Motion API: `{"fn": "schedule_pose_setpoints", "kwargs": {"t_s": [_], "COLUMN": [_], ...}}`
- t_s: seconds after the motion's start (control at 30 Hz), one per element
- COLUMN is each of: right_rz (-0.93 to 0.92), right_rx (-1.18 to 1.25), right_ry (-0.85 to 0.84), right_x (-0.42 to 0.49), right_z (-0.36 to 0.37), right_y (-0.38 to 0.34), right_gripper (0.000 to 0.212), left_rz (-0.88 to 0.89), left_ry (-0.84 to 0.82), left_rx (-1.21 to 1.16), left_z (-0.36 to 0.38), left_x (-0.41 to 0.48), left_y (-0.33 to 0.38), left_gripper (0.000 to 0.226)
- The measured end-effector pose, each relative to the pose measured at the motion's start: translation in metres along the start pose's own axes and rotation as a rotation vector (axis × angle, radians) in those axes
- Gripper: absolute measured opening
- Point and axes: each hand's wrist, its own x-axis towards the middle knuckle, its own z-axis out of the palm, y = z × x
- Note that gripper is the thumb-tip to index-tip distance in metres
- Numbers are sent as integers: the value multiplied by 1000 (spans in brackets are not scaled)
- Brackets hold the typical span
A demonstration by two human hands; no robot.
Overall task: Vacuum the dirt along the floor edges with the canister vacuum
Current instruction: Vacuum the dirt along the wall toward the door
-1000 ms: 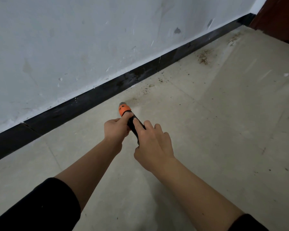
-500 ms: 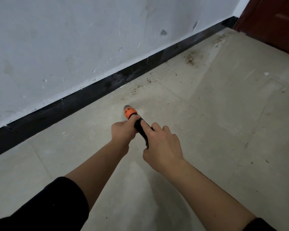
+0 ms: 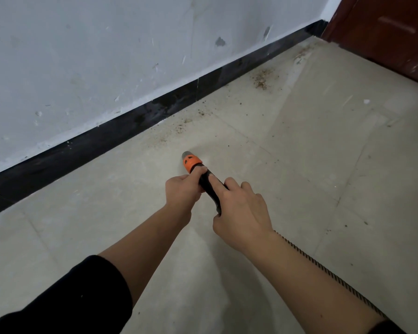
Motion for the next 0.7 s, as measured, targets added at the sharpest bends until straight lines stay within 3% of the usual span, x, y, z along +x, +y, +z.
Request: {"fn": "schedule_pose_setpoints", "kwargs": {"t_s": [0.7], "right_rz": [-187], "right_rx": [-14], "right_ry": [-36], "right_x": [-38], "right_z": [-11], "right_y": [10], "right_gripper": [76], "left_rz": [-59], "left_ry": [39], "left_rx": [-38], "left_z": [-14], "left_x": [-37], "left_y": [-24], "left_gripper": [25]}}
